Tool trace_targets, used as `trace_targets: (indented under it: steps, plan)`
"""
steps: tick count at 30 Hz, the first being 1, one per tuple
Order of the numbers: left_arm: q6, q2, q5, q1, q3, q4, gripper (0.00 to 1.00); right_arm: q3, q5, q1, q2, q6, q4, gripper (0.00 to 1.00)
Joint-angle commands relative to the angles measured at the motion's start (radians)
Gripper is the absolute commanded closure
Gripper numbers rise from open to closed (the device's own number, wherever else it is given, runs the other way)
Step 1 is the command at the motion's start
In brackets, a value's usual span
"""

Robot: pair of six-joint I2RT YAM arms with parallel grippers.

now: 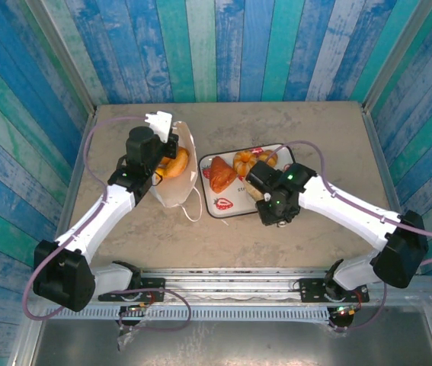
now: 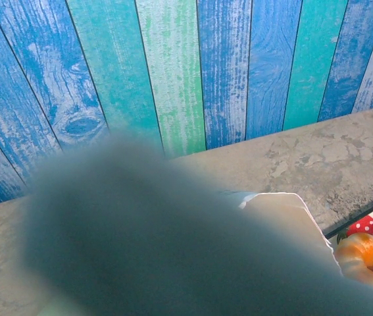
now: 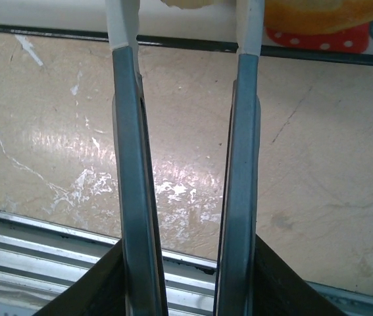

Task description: Take the fake bread out of the paper bag

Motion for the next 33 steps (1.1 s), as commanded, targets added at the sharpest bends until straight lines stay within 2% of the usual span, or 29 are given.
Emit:
trace_targets:
  steps: [1, 9, 17, 33]
  plan:
    - [-0.017, -0.024, 0.015, 0.002, 0.011, 0.050, 1.00, 0.026, -0.023, 0.022, 0.016, 0.006, 0.014, 0.57]
    - [-0.024, -0.010, 0.037, 0.002, 0.021, 0.054, 1.00, 0.057, -0.065, 0.056, 0.049, -0.004, 0.042, 0.56]
    - [-0.019, -0.017, 0.035, 0.001, 0.023, 0.053, 1.00, 0.070, -0.070, 0.055, 0.009, -0.003, 0.041, 0.56]
    - [-0.019, -0.026, 0.036, 0.001, 0.016, 0.056, 1.00, 0.092, -0.017, 0.025, -0.030, 0.012, 0.042, 0.55]
